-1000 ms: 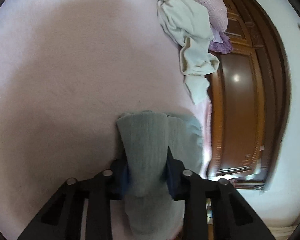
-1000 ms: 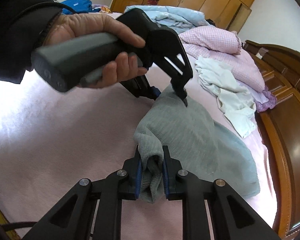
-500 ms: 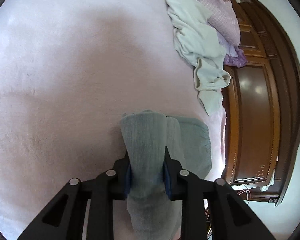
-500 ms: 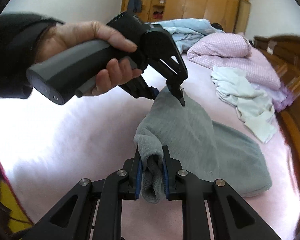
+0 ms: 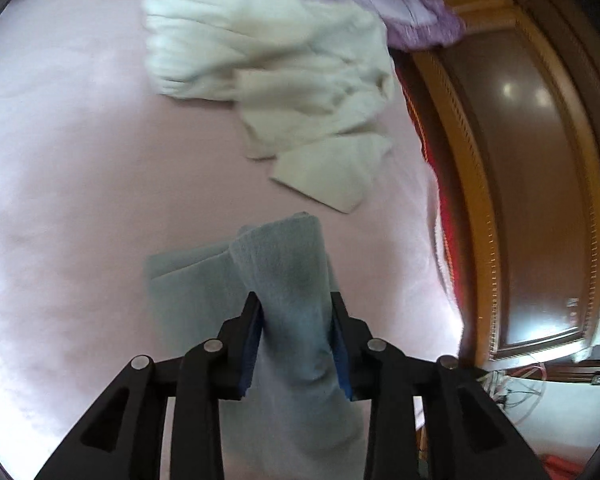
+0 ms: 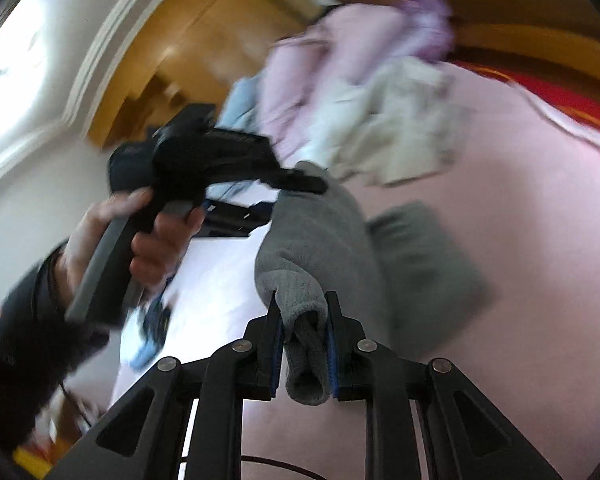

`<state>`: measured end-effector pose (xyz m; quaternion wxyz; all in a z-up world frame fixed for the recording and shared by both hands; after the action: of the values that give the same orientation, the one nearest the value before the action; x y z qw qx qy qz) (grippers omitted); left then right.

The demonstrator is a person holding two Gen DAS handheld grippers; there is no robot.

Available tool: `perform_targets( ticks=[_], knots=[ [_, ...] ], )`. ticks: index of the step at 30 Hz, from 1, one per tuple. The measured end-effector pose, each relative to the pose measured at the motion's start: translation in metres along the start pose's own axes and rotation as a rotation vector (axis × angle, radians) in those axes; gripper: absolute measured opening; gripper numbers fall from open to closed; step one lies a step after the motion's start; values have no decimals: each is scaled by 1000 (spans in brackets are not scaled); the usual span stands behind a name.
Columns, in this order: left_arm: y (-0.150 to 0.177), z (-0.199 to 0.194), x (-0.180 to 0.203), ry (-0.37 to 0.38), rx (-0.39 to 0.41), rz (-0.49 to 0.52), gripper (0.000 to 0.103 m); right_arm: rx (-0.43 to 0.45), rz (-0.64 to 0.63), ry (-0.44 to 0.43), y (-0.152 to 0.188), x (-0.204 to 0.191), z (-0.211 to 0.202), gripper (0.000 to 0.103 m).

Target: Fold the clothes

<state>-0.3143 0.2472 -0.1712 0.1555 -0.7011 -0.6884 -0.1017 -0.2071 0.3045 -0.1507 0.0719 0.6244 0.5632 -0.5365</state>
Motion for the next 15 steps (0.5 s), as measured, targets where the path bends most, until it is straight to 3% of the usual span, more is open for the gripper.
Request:
perform_targets(
  ticks=[3, 8, 12, 13, 15],
  knots=[
    [-7, 17, 18, 26, 8, 14, 34, 24, 105, 36, -9, 38, -9, 33],
    [-11, -8, 30, 170, 111, 77, 37, 12, 158, 74, -13, 64, -17, 36],
    [-8, -41, 20, 269, 198, 75, 40, -19, 222, 42, -7, 74, -11, 37],
    [-1, -44, 21, 294, 198, 84, 47, -15, 255, 20, -7, 76, -10, 37],
    [24, -45, 22, 311, 185, 120, 48, -6, 321, -25, -7, 79, -8, 37]
  ],
)
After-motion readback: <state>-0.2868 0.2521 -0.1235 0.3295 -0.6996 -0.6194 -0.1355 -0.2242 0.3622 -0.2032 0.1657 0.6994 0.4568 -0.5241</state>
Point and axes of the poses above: each gripper's, at about its wrist camera, not at the fingertips, and z roughly the way its jaws point, x to its right, y to its underside, the point moved 9 cm from there along z, roughly the way its jaws point, and after that the axes turned 6 degrees about -y, right-handed, at the moved point
